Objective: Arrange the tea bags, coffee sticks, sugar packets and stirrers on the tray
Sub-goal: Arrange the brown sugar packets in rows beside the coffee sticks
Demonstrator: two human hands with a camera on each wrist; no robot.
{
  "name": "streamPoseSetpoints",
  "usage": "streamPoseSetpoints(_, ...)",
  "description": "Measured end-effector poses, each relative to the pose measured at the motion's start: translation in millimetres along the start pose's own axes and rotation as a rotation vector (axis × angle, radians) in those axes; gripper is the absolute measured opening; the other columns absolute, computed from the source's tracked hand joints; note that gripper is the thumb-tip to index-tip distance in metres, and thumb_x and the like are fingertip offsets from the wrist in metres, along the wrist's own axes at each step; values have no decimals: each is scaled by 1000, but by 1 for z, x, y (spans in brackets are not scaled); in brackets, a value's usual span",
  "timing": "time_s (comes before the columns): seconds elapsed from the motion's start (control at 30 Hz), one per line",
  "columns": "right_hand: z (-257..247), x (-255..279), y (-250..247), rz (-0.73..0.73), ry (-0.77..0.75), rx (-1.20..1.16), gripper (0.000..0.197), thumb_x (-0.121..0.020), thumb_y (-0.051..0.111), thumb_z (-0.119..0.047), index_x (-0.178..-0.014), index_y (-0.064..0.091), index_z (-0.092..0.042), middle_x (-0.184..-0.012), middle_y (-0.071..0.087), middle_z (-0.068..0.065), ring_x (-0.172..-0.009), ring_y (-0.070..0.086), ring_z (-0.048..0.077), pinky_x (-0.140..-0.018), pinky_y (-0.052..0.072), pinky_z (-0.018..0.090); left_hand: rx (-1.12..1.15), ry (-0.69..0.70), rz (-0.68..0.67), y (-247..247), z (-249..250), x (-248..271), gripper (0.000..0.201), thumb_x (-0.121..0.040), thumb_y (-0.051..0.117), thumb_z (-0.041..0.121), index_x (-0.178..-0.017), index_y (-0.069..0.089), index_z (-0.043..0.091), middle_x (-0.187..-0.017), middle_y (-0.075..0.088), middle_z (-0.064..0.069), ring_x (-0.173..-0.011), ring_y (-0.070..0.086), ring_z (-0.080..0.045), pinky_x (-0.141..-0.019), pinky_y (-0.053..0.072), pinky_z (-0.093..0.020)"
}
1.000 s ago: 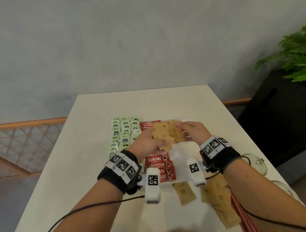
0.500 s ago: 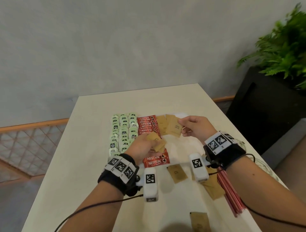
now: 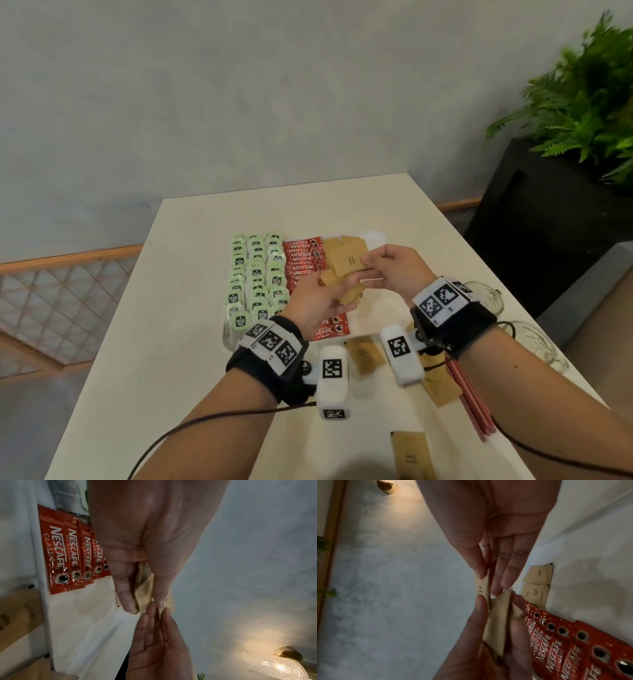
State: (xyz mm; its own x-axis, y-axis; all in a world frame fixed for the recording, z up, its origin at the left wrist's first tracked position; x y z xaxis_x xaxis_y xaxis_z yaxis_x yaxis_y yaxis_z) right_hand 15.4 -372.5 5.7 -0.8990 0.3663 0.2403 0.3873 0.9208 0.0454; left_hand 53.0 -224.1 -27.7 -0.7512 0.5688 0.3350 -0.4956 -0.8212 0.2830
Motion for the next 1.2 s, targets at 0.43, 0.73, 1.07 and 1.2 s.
streamPoseSetpoints(0.43, 18, -9, -1, -226, 11, 648, 12, -84, 74, -24, -90, 73, -14, -73, 66, -4, -61, 59, 7, -57, 49, 19, -581, 107, 30, -21, 20, -13, 19, -89, 71, 19, -107, 65, 15, -95, 74, -1, -69, 73, -13, -54, 55, -23)
streamPoseSetpoints(0.73, 47, -53, -21, 19, 266, 373, 4, -89, 67, -10, -87, 67, -7, -82, 68, 8, -59, 58, 13, -52, 51, 23, -52, -144, 225, -57, 7, -34, 20, -99, 52, 13, -117, 59, 5, -104, 73, -16, -86, 73, -25, -69, 58, -37)
streamPoseSetpoints(1.07, 68, -76, -1, 201, 326, 389, 10, -87, 69, -15, -81, 62, -11, -83, 70, 8, -58, 61, 15, -56, 55, 24, 133, -4, 414, -88, 18, -52, 33, -97, 54, 2, -130, 54, 7, -111, 69, -13, -88, 71, -20, -68, 59, -28)
streamPoseSetpoints(1.2, 69, -79, 5, 231, 323, 471, 15, -85, 72, -19, -76, 62, -13, -81, 71, 7, -55, 60, 17, -66, 57, 32, 85, 30, 434, -88, 15, -51, 31, -97, 56, 4, -127, 58, 11, -113, 70, -12, -100, 69, -24, -85, 57, -36)
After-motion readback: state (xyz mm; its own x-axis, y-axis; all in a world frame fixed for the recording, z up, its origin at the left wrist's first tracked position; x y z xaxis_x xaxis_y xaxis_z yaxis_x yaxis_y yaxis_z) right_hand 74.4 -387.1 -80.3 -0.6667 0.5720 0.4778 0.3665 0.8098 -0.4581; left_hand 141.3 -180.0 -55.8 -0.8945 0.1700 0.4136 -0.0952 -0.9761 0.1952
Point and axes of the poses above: each hand's wrist, its own x-axis away from the middle knuckle, its own y-axis out of the palm, z = x × y, the point moved 5 cm from there along -x, towards the middle knuckle
